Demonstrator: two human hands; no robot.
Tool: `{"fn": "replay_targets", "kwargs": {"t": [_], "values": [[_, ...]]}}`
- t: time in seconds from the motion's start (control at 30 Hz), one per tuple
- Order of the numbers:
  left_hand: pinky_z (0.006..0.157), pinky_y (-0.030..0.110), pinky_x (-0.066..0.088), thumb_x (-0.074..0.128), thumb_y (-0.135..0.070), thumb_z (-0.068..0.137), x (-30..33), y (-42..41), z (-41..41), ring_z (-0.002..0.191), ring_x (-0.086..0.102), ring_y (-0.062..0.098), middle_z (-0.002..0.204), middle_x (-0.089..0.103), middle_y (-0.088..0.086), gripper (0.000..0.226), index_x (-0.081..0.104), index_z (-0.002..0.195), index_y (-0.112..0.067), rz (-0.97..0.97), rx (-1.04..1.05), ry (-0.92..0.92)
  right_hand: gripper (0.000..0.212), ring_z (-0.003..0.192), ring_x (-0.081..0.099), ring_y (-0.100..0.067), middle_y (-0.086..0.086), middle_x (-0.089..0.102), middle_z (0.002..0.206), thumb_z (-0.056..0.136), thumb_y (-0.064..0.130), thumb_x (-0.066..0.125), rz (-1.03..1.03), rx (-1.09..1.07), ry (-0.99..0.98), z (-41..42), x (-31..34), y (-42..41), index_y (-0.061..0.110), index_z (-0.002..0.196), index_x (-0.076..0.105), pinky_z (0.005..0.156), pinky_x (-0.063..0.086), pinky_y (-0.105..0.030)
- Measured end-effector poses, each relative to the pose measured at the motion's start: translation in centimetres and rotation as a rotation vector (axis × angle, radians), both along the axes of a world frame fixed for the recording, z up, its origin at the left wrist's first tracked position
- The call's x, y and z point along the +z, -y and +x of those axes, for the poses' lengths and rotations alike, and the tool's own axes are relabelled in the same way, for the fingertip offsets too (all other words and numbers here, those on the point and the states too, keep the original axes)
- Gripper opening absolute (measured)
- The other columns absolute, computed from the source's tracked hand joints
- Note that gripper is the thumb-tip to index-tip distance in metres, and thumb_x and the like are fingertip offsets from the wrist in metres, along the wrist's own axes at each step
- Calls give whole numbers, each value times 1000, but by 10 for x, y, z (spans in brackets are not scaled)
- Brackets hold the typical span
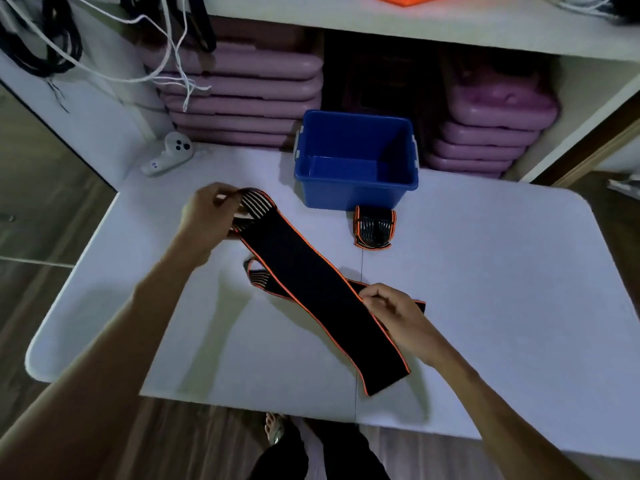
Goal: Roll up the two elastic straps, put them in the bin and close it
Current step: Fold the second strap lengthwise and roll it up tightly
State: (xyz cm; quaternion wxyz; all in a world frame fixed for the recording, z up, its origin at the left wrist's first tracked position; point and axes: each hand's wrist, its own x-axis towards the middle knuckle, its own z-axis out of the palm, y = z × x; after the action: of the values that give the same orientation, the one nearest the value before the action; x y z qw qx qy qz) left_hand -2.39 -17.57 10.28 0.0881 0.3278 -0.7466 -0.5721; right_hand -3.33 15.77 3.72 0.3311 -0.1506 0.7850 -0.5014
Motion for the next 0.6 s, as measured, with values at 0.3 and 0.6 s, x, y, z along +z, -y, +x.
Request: {"fn": "replay_targets", "kwargs": {"t": [0.3, 0.6], "values": [[63, 44, 59, 52, -17, 89, -96, -41, 17, 66, 69, 36, 80, 69, 13, 16, 68, 89, -14, -400, -296, 459, 42, 104, 54, -7, 17, 56, 111, 90, 55, 56, 451, 104, -150, -1, -28, -32, 37, 127, 46, 90, 46, -33], [67, 45, 52, 64, -12, 85, -101, -23, 27, 78, 56, 41, 101, 43, 14, 16, 65, 101, -10, -740, -200, 382, 93, 127, 30, -23, 2, 31, 135, 72, 74, 49, 775, 372, -588, 8, -47, -37, 38, 151, 18, 107, 30, -41]]}}
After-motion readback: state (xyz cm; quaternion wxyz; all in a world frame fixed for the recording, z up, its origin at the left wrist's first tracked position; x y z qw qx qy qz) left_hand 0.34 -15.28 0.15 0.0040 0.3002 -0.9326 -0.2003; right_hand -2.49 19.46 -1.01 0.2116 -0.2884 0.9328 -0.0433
